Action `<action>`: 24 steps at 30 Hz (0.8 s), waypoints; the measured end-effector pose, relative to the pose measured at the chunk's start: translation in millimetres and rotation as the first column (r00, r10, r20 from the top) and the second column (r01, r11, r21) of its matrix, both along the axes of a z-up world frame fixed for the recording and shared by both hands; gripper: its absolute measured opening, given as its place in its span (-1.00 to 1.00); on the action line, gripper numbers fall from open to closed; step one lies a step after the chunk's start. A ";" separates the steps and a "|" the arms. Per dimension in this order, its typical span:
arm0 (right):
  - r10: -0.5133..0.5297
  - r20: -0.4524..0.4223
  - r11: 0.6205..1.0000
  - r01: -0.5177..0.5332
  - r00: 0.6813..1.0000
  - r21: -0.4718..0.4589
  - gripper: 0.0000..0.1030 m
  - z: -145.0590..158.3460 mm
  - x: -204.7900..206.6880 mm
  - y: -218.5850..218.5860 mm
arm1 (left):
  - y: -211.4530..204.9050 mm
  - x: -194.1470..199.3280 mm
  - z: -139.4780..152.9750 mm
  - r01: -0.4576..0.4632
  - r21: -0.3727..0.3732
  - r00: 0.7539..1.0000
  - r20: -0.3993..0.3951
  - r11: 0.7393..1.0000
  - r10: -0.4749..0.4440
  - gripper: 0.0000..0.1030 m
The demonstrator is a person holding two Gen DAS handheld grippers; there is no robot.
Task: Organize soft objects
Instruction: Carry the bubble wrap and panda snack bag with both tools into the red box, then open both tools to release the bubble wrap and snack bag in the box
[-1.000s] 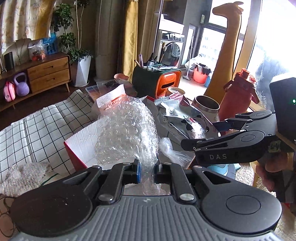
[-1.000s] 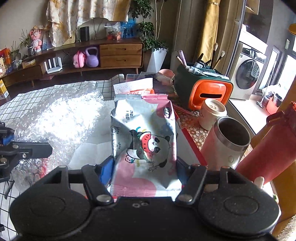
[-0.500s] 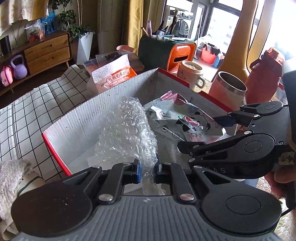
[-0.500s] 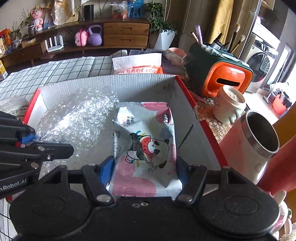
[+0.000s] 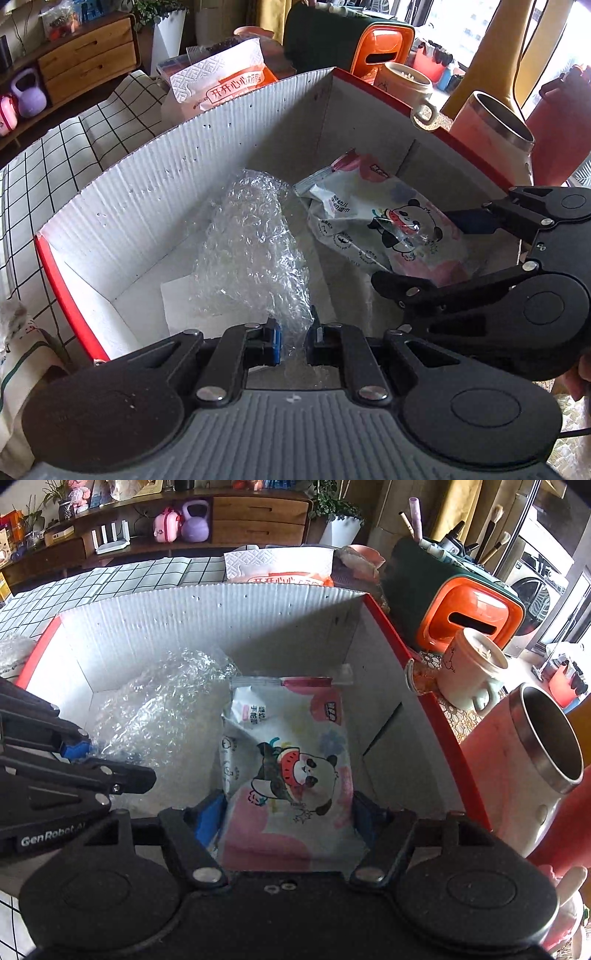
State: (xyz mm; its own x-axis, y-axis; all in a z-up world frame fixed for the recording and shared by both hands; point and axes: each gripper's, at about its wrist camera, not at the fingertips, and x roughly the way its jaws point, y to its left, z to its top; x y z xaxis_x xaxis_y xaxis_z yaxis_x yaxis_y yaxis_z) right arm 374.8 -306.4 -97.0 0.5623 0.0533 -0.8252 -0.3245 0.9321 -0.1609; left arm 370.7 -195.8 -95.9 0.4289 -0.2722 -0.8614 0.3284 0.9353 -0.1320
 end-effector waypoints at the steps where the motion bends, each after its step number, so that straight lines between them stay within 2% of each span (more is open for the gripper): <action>1: 0.000 0.003 1.000 0.000 1.000 0.000 0.43 1.1 -0.6 -0.5 | -0.1 0.9 -1.6 0.001 0.008 1.000 -0.007 1.000 -0.001 -0.78; 6: 0.023 0.037 1.000 -0.023 0.999 0.003 0.56 12.1 -7.8 -1.7 | 0.1 1.4 -1.0 -0.016 0.034 1.000 -0.008 0.999 0.016 -0.77; 13: 0.046 0.075 0.999 -0.047 0.996 0.021 0.65 29.3 -24.1 -4.9 | 2.4 -8.8 11.2 0.000 0.032 1.000 0.025 0.999 0.000 -0.69; 15: 0.051 0.086 0.998 -0.053 0.995 0.024 0.66 34.6 -29.6 -5.3 | 3.0 -11.1 14.1 0.000 0.032 1.000 0.030 0.999 -0.001 -0.59; 18: 0.056 0.101 0.998 -0.059 0.993 0.025 0.68 41.8 -37.2 -7.2 | 3.6 -13.6 17.9 -0.004 0.034 0.999 0.037 0.999 0.003 -0.32; 20: 0.048 0.112 0.998 -0.052 0.993 0.033 0.68 46.7 -41.5 -10.2 | 4.0 -16.2 21.3 -0.005 0.027 0.999 0.042 1.000 0.004 0.08; 24: 0.028 0.125 0.994 -0.041 0.992 0.097 0.71 58.6 -54.0 -18.6 | 6.9 -25.5 31.4 -0.008 0.013 0.998 0.066 1.000 0.007 0.11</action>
State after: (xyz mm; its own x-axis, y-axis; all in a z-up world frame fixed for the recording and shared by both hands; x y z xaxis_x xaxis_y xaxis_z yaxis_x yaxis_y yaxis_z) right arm 320.8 -325.0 -38.4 0.6556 0.1522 -0.7396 -0.3402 0.9340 -0.1093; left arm 345.2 -188.9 -64.5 0.4873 -0.2578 -0.8343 0.3290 0.9392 -0.0981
